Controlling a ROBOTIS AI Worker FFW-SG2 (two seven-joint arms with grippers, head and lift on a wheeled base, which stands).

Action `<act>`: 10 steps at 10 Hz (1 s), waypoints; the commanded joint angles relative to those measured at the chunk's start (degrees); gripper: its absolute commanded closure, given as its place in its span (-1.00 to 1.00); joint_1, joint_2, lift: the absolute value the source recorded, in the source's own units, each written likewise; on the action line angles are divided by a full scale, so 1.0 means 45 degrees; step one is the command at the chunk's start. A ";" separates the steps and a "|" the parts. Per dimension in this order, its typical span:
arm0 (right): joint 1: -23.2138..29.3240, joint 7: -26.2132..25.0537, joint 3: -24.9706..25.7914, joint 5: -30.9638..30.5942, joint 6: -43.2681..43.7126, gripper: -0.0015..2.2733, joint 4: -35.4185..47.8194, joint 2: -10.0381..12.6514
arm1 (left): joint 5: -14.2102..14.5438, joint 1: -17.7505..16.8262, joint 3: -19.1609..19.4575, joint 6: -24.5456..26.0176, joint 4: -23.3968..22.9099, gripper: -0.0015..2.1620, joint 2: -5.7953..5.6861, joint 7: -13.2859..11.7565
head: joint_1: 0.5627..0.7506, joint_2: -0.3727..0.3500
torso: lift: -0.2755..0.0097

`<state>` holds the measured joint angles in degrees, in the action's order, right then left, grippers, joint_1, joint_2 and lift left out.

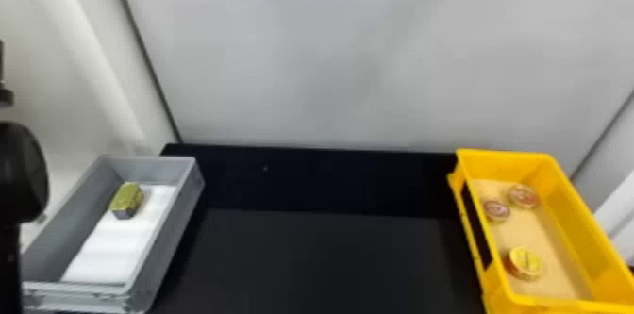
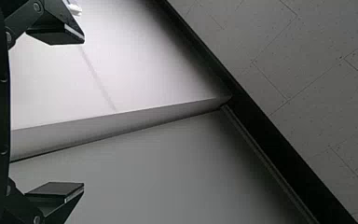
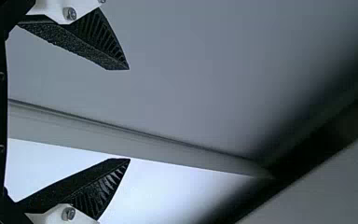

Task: Pick up the round yellow can and place it in the yellow rectangular box

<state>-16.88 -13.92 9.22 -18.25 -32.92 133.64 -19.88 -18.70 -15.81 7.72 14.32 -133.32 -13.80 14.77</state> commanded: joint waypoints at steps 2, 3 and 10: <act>-0.1445 0.0202 -0.0993 -0.1376 0.4716 -0.92 -0.0362 -0.0270 | 0.0055 0.0173 0.0238 -0.0211 -0.0001 -0.85 -0.0041 0.0098 | 0.07 0.18 | 0.86; -0.1777 0.0202 -0.1462 -0.1845 0.5419 -0.92 -0.0362 -0.0504 | 0.0094 0.0271 0.0316 -0.0270 -0.0001 -0.85 -0.0021 0.0137 | 0.07 0.18 | 0.86; -0.1894 0.0221 -0.2009 -0.2294 0.5478 -0.92 -0.0264 -0.0797 | 0.0152 0.0368 0.0433 -0.0348 -0.0001 -0.85 -0.0060 0.0176 | 0.07 0.18 | 0.86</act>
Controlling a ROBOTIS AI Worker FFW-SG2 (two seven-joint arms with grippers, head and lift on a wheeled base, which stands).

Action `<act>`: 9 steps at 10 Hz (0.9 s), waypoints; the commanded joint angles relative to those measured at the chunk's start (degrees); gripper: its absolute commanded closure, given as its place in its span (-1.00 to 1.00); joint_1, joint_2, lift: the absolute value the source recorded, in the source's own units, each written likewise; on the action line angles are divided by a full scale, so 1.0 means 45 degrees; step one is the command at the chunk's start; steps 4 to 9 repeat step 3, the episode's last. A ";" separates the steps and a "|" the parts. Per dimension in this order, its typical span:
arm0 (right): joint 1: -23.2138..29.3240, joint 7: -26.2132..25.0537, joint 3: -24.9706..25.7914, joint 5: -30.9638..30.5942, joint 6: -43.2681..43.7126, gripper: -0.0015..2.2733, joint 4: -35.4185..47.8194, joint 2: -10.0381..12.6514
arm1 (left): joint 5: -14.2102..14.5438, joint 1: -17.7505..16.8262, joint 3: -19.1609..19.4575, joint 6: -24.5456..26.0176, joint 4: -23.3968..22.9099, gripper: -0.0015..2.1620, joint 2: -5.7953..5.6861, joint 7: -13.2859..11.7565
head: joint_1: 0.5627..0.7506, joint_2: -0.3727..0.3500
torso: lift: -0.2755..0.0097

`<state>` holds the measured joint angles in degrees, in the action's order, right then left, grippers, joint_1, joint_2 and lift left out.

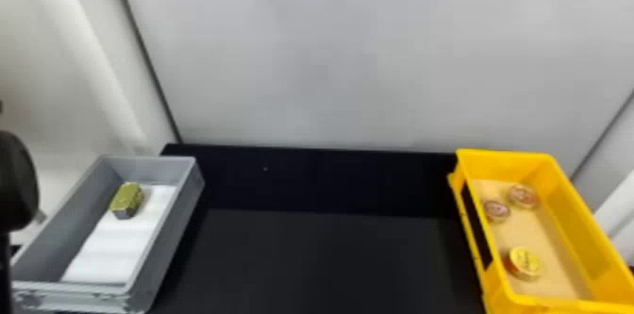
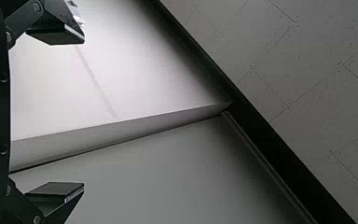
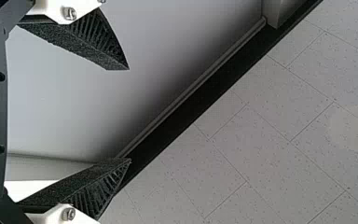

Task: Pick up the round yellow can and place it in the yellow rectangular box

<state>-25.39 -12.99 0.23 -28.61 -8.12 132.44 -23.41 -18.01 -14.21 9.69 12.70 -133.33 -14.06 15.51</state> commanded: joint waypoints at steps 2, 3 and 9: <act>0.0017 -0.0005 -0.0032 0.0008 -0.0090 -0.92 0.0002 -0.0012 | -0.0001 0.0012 -0.0003 0.0012 0.0000 -0.85 -0.0003 0.0011 | 0.07 0.18 | 0.86; 0.0017 -0.0005 -0.0032 0.0008 -0.0090 -0.92 0.0022 -0.0012 | -0.0001 -0.0007 -0.0042 0.0012 0.0000 -0.85 -0.0003 0.0011 | 0.07 0.18 | 0.86; 0.0017 -0.0005 -0.0032 0.0008 -0.0090 -0.92 0.0022 -0.0012 | -0.0001 -0.0007 -0.0042 0.0012 0.0000 -0.85 -0.0003 0.0011 | 0.07 0.18 | 0.86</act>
